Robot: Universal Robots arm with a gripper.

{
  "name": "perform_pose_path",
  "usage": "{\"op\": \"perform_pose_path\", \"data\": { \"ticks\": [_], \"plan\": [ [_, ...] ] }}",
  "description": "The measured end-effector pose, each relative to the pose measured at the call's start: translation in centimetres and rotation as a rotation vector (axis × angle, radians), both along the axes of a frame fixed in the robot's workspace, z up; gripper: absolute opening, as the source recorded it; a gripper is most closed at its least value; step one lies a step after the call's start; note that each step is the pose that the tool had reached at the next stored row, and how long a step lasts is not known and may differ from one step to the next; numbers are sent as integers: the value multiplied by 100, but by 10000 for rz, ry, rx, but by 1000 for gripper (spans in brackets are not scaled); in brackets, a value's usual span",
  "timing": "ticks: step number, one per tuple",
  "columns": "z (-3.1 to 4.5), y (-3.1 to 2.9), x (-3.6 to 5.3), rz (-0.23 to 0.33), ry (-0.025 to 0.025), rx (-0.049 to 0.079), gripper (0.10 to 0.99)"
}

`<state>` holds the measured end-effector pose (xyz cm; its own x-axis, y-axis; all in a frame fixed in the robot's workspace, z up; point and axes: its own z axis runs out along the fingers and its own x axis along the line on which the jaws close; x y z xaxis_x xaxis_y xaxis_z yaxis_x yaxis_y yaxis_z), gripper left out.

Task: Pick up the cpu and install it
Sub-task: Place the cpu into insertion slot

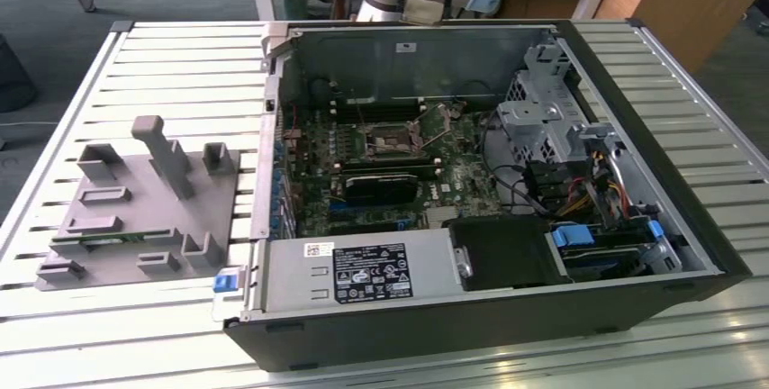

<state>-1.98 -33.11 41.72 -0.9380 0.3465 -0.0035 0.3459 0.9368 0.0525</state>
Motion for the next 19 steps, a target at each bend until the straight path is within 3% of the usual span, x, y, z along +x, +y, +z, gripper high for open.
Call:
{"op": "perform_pose_path", "data": {
  "ticks": [19],
  "plan": [
    [-41,2,0,-2901,0,0,533]
  ]
}}
